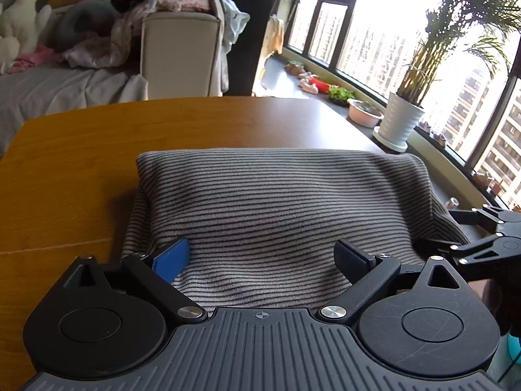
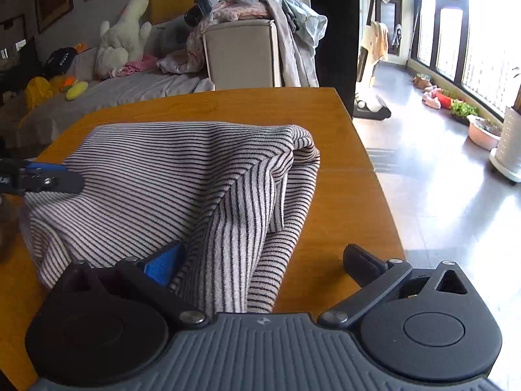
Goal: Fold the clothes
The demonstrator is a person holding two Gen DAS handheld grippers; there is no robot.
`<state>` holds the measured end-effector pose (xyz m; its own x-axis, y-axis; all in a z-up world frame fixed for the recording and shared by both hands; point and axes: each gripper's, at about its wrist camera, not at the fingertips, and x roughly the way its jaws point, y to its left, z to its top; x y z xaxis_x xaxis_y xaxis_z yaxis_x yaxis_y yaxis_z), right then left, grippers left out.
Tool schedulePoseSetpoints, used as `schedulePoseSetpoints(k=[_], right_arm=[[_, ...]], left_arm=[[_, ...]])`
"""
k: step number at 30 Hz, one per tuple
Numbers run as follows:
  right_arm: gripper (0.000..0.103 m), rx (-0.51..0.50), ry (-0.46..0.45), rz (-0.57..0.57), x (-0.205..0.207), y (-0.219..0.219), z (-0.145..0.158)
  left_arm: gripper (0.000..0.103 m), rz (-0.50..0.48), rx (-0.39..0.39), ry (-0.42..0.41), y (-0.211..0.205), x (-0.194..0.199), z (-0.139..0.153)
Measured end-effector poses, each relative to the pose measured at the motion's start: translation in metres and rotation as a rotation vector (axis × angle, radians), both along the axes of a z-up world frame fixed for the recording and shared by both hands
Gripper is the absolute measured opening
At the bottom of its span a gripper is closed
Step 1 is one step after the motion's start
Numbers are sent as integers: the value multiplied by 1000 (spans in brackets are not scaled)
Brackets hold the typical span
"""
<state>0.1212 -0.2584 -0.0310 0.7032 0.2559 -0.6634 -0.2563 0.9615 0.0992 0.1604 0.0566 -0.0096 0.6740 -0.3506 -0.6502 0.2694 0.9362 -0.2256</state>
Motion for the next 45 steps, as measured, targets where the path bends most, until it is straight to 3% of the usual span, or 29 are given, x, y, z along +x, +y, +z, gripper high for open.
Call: schedulePoseSetpoints(k=[3, 6, 9, 11, 12, 13, 14, 17, 18, 21, 24, 27, 33, 38, 42, 45], right_arm=[[103, -20, -25, 65, -17, 8, 7], [103, -41, -117, 62, -23, 6, 27], [103, 40, -185, 57, -11, -6, 50], [82, 66, -227, 98, 4, -7, 62], [51, 55, -218, 107, 14, -6, 63], [34, 44, -202, 109, 26, -3, 61], [32, 33, -186, 111, 37, -1, 60], [30, -3, -131, 130, 63, 7, 41], [30, -11, -110, 136, 70, 10, 33], [31, -35, -80, 131, 75, 13, 11], [31, -17, -81, 118, 70, 8, 10], [33, -63, -93, 109, 55, 6, 9], [34, -33, -91, 79, 12, 1, 8], [34, 30, -67, 172, -28, 19, 7], [42, -20, -95, 232, -44, 31, 18], [45, 25, -140, 204, -42, 26, 37]], left_arm=[[98, 19, 4, -4, 0, 14, 0], [98, 31, 13, -3, 0, 21, 3], [98, 40, 33, 0, -1, 15, 8], [98, 54, 36, 7, -1, 8, 11], [98, 61, 30, 11, 0, 5, 14], [97, 58, 18, 17, 0, 0, 17], [93, 47, 0, 24, -1, -6, 20], [69, 5, -59, 56, -4, -22, 28], [69, -19, -87, 81, -6, -27, 27], [69, -64, -129, 131, -12, -32, 20], [70, -82, -131, 161, -18, -30, 9], [66, -81, -147, 180, -17, -18, -1], [65, -41, -145, 126, -8, 14, -4], [65, 11, -135, 89, -5, 37, -5], [66, 28, -115, 79, -2, 35, -1], [76, 20, -64, 47, -4, 20, 9]])
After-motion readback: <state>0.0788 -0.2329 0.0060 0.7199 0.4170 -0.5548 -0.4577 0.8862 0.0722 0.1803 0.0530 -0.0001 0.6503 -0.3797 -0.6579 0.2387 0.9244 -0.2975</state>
